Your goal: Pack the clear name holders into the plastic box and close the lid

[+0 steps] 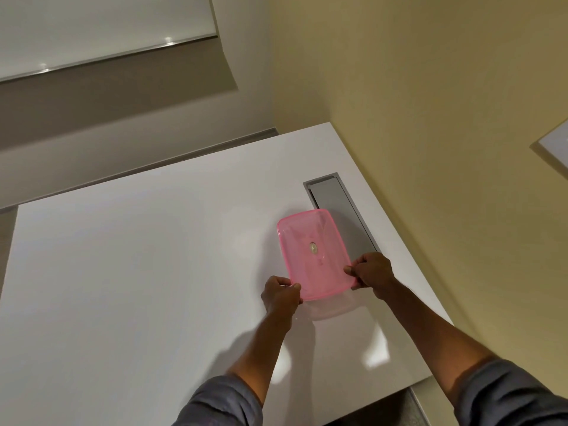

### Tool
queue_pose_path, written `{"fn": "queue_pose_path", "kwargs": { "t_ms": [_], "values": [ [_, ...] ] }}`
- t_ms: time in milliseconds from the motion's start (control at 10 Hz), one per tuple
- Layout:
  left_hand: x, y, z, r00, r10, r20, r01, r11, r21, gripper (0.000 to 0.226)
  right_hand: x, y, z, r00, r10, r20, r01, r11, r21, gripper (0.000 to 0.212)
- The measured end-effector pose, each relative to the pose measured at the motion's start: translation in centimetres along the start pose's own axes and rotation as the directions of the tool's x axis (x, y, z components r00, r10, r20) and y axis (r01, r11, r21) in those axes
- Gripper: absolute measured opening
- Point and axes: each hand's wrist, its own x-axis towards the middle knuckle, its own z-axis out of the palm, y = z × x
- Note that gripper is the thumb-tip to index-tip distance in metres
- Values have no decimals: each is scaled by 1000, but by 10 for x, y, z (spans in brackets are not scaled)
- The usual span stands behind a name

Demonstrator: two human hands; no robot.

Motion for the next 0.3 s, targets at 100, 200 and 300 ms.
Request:
{"fn": "queue_pose_path", "kwargs": {
  "t_ms": [100, 200, 300],
  "values": [
    [-1, 2, -9, 995, -41, 95, 50, 994, -96, 23, -4, 3, -3, 1000, -7, 16, 7, 999, 40, 30],
    [-6, -2, -19, 983, -32, 183, 60, 987, -147, 26, -9, 4, -4, 998, -53, 26, 53, 998, 16, 33],
    [-15, -12, -34, 979, 29, 200, -10, 995, -95, 30, -22, 3, 1, 991, -131, -36, 130, 990, -49, 52]
  ]
}}
